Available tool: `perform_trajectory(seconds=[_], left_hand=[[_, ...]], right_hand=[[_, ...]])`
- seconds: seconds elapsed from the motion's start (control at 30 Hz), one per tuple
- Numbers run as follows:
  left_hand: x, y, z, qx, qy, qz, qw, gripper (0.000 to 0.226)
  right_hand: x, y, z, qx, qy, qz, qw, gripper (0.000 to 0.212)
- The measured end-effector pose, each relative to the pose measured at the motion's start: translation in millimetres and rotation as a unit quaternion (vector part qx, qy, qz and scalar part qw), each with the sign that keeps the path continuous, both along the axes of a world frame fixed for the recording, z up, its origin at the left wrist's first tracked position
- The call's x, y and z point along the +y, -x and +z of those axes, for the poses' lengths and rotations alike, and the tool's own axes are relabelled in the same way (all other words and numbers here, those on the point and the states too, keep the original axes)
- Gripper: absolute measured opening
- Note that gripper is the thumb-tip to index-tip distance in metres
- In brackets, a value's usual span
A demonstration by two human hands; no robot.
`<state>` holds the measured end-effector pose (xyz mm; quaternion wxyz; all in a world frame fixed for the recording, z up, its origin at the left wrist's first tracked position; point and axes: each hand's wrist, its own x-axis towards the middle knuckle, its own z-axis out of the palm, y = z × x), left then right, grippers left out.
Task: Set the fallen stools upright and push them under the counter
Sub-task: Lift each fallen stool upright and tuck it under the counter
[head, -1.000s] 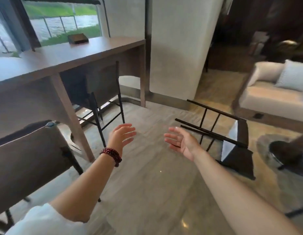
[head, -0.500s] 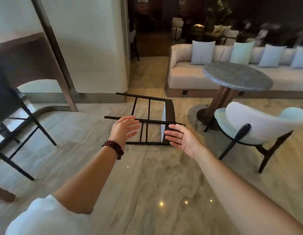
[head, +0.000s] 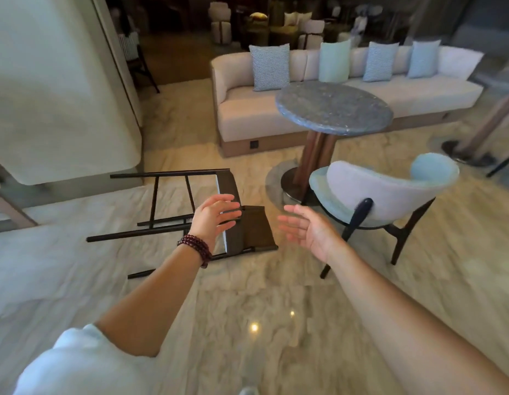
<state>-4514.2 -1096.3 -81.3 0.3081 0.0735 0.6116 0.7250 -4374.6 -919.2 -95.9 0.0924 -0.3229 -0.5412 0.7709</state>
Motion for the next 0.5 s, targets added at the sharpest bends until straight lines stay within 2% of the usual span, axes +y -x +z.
perform_trajectory(seconds=[0.5], left_hand=[[158, 120, -44, -0.022, 0.043, 0.018, 0.999, 0.019]], right_hand=[[165, 128, -56, -0.057, 0.006, 0.044, 0.997, 0.029]])
